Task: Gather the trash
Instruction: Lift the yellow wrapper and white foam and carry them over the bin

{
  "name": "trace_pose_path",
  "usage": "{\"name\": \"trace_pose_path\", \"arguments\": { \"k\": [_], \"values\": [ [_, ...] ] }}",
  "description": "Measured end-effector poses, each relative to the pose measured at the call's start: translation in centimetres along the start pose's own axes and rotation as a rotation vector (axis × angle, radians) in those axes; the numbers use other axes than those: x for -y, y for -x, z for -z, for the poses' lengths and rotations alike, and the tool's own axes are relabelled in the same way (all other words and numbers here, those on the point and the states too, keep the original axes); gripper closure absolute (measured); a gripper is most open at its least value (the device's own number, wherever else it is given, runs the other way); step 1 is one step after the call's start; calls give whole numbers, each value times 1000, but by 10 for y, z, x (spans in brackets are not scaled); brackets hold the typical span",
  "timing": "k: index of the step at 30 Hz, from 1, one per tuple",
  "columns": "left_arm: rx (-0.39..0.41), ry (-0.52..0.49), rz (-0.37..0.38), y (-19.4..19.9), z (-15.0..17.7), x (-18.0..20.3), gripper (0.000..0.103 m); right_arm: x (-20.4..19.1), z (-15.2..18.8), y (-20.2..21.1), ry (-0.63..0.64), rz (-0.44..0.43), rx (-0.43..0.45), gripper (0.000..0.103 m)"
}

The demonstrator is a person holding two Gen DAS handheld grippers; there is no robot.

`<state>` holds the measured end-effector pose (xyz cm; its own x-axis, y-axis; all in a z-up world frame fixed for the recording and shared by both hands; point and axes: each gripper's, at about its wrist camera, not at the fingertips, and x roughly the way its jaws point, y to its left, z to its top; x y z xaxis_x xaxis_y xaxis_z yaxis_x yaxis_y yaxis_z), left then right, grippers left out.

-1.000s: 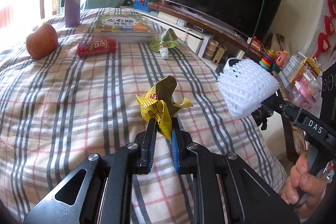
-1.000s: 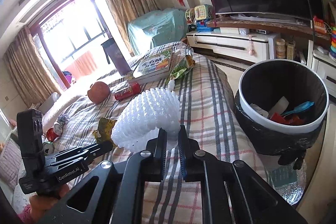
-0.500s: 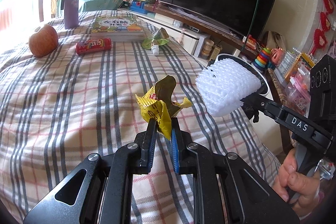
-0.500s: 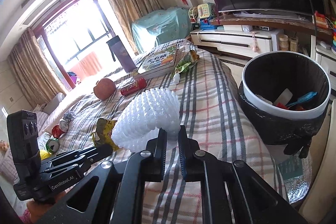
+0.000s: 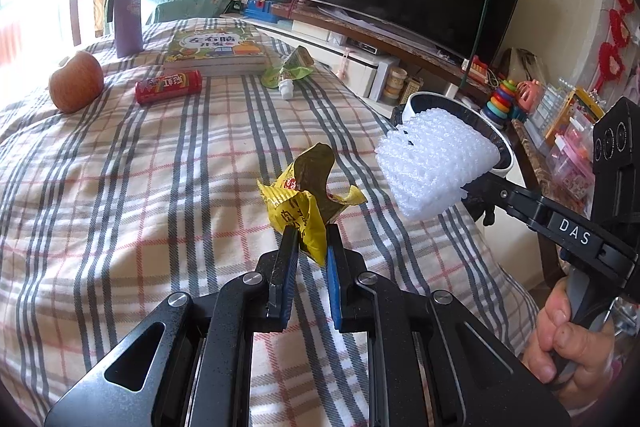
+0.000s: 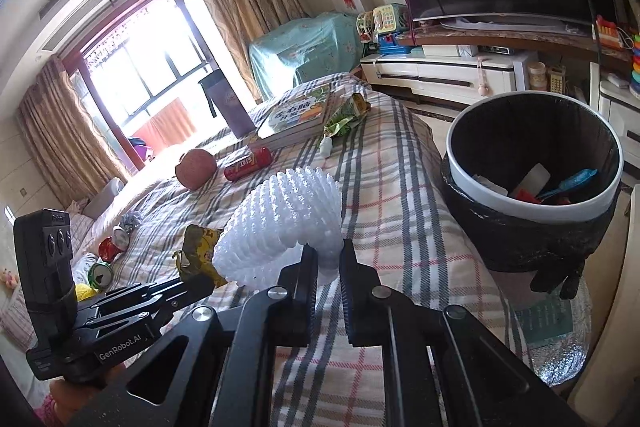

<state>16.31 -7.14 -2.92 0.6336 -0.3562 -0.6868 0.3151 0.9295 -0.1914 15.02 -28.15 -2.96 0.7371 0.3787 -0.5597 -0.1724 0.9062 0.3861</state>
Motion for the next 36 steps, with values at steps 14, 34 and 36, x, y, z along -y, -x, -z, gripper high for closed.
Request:
{"name": "trace_pose_path", "arguments": {
  "k": [14, 34, 36],
  "values": [
    [-5, -52, 14, -10, -14, 28, 90, 23, -12, 21, -1, 35, 35, 93],
    [-5, -137, 54, -26, -38, 81, 90, 70, -27, 52, -41, 113, 86, 93],
    [-4, -144, 58, -28, -40, 85, 90, 74, -29, 54, -45, 122, 90, 93]
  ]
}}
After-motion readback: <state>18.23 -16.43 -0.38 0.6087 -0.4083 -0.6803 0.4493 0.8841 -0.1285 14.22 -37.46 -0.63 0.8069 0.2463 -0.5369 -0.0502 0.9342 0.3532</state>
